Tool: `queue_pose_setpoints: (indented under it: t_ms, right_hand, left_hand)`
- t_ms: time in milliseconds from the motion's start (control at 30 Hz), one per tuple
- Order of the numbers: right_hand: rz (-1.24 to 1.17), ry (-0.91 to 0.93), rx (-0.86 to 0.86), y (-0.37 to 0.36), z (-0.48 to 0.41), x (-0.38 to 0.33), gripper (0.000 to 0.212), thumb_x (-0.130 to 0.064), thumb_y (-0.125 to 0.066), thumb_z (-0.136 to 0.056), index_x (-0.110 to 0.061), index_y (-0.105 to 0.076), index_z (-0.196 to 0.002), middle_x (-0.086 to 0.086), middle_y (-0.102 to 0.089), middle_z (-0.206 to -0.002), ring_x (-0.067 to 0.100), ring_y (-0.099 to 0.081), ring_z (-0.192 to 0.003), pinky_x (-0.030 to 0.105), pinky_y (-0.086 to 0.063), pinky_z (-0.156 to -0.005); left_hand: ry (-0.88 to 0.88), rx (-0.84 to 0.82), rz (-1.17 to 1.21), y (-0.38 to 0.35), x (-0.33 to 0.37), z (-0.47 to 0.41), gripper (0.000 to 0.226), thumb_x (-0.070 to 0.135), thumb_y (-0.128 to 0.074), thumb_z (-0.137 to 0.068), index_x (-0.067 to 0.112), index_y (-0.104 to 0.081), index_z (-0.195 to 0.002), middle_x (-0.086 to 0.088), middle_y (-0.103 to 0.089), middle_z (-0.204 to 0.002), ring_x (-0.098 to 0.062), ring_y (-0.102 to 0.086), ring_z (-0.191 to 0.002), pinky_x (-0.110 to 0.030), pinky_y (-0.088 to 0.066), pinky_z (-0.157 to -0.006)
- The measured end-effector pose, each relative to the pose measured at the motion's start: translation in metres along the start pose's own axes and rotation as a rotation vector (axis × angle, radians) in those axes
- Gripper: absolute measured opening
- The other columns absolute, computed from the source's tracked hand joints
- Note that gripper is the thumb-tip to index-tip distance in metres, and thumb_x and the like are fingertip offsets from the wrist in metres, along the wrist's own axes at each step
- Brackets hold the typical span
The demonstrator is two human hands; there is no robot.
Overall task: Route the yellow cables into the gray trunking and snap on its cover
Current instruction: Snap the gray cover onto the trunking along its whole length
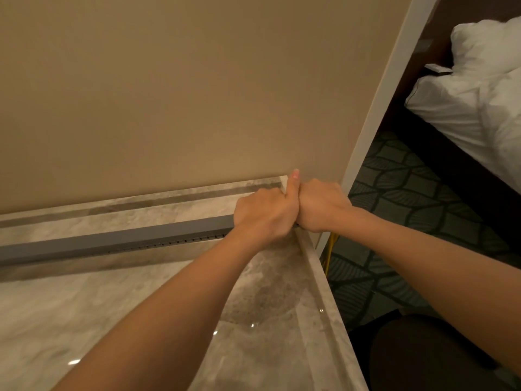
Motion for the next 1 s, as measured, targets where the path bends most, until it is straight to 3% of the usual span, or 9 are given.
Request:
queue_pose_setpoints:
  t_ms: [100, 200, 300, 467, 600, 733, 800, 900, 1000]
  right_hand:
    - [0.017, 0.019, -0.008, -0.003, 0.002, -0.002, 0.023, -0.035, -0.044, -0.094, -0.015, -0.054, -0.101, 0.001, -0.057, -0.079, 0.018, -0.048, -0.066, 0.029, -0.036, -0.06]
    - [0.049, 0.035, -0.001, -0.004, 0.002, -0.003, 0.019, -0.034, -0.042, -0.094, -0.018, -0.049, -0.087, 0.001, -0.056, -0.076, 0.016, -0.046, -0.062, 0.029, -0.035, -0.059]
    - [0.085, 0.035, 0.023, -0.004, 0.002, -0.003, 0.02, -0.033, -0.04, -0.094, -0.018, -0.046, -0.083, -0.001, -0.049, -0.072, 0.016, -0.042, -0.06, 0.029, -0.032, -0.059]
    - [0.087, 0.034, 0.071, -0.003, 0.003, -0.002, 0.018, -0.03, -0.04, -0.095, -0.02, -0.042, -0.08, -0.006, -0.039, -0.061, 0.014, -0.038, -0.055, 0.029, -0.033, -0.061]
    - [0.086, 0.063, 0.127, -0.005, 0.005, -0.004, 0.013, -0.029, -0.039, -0.094, -0.022, -0.044, -0.085, -0.003, -0.05, -0.069, 0.017, -0.047, -0.063, 0.031, -0.037, -0.062]
    - [0.064, 0.059, 0.102, -0.009, 0.003, -0.005, 0.02, -0.028, -0.038, -0.094, -0.018, -0.055, -0.091, 0.0, -0.054, -0.074, 0.018, -0.047, -0.065, 0.031, -0.037, -0.061]
    - [0.058, 0.055, 0.078, -0.008, -0.001, -0.006, 0.022, -0.027, -0.035, -0.095, -0.019, -0.05, -0.082, -0.002, -0.049, -0.07, 0.018, -0.045, -0.061, 0.03, -0.033, -0.057]
    - [0.012, -0.039, 0.05, -0.007, -0.008, 0.003, 0.039, -0.032, -0.028, -0.097, -0.016, -0.044, -0.065, -0.001, -0.044, -0.061, 0.02, -0.045, -0.06, 0.031, -0.031, -0.057]
    - [-0.133, -0.125, -0.099, -0.013, -0.013, 0.013, 0.055, -0.043, -0.023, -0.097, -0.014, -0.055, -0.062, 0.002, -0.058, -0.055, 0.018, -0.059, -0.057, 0.031, -0.043, -0.061]
  left_hand:
    - [0.016, 0.001, 0.028, -0.006, -0.003, -0.003, 0.053, 0.032, -0.016, -0.1, 0.03, 0.006, -0.148, -0.004, -0.046, -0.09, -0.025, -0.047, -0.082, -0.036, -0.033, -0.067]
    - [0.051, 0.008, -0.013, -0.007, -0.007, -0.003, 0.057, 0.041, -0.003, -0.098, 0.023, -0.035, -0.14, -0.002, -0.051, -0.082, -0.022, -0.045, -0.074, -0.033, -0.031, -0.067]
    - [0.024, 0.012, -0.066, -0.008, -0.005, -0.003, 0.065, 0.045, 0.001, -0.097, 0.017, -0.053, -0.12, -0.004, -0.053, -0.077, -0.023, -0.051, -0.074, -0.033, -0.033, -0.068]
    - [0.048, 0.013, -0.014, -0.01, -0.005, -0.004, 0.055, 0.038, -0.004, -0.099, 0.019, -0.043, -0.133, -0.008, -0.06, -0.091, -0.023, -0.044, -0.074, -0.033, -0.03, -0.067]
    - [0.077, -0.032, -0.002, -0.015, -0.009, -0.003, 0.056, 0.036, -0.005, -0.098, 0.019, -0.045, -0.134, -0.009, -0.062, -0.105, -0.021, -0.04, -0.076, -0.033, -0.028, -0.068]
    - [0.065, -0.101, 0.08, -0.012, -0.01, -0.001, 0.057, 0.041, -0.004, -0.099, 0.019, -0.047, -0.13, -0.01, -0.063, -0.106, -0.027, -0.052, -0.088, -0.039, -0.04, -0.079]
    - [0.054, -0.183, 0.13, -0.01, -0.015, -0.004, 0.071, 0.05, -0.001, -0.097, 0.015, -0.062, -0.109, -0.012, -0.067, -0.1, -0.025, -0.057, -0.089, -0.039, -0.041, -0.091]
    - [0.041, -0.251, 0.095, -0.01, -0.027, -0.008, 0.087, 0.057, 0.002, -0.094, 0.011, -0.061, -0.057, -0.005, -0.066, -0.056, -0.018, -0.062, -0.057, -0.037, -0.045, -0.09]
    - [0.041, -0.231, 0.025, -0.007, -0.031, -0.004, 0.085, 0.061, -0.001, -0.092, 0.013, -0.057, -0.052, 0.001, -0.059, -0.045, -0.017, -0.06, -0.046, -0.036, -0.049, -0.082]
Point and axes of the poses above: each hand's wrist, its own z-axis away from the middle knuckle, its own y-axis out of the back of the hand, x = y × z, the point moved 6 cm from there along -z, towards the middle knuckle
